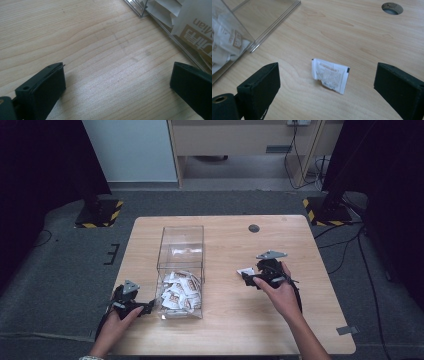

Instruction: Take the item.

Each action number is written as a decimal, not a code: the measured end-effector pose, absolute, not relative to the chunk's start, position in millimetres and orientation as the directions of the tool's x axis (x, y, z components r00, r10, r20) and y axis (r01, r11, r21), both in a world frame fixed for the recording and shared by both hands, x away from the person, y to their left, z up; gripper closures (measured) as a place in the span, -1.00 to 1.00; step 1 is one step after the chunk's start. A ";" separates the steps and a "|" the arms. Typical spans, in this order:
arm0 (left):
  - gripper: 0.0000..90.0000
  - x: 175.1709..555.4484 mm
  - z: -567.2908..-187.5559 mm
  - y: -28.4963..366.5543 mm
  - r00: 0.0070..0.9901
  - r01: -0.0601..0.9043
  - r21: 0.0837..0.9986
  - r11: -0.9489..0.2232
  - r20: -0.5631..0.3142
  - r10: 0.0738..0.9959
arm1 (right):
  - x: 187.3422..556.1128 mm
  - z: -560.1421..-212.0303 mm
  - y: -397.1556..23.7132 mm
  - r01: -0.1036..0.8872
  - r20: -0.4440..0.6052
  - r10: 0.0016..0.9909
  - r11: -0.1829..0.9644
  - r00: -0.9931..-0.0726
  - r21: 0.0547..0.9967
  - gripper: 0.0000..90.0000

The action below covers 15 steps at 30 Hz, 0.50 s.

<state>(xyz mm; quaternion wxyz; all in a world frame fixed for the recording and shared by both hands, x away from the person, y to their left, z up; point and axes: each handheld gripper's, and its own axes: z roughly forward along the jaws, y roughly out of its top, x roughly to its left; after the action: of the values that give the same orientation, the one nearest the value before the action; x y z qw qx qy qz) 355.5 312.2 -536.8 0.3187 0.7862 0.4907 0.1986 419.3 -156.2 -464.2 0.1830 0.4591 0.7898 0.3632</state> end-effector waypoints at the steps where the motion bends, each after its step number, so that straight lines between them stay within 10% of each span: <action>1: -1.00 355.5 -536.8 312.2 0.439 0.645 0.696 -0.315 -0.001 0.898 | 419.3 -464.2 -156.2 0.592 0.044 0.858 0.315 -0.511 0.742 -0.84; 15: -1.00 355.5 -536.8 312.2 0.439 0.645 0.696 -0.315 -0.001 0.898 | 381.1 -484.2 -170.2 0.603 0.061 0.843 0.330 -0.534 0.726 -0.85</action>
<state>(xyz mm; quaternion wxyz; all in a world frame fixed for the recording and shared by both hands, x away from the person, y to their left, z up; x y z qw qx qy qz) 355.5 312.2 -536.8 0.3187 0.7862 0.4908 0.1985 381.1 -170.2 -484.2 0.1664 0.4529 0.7982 0.3606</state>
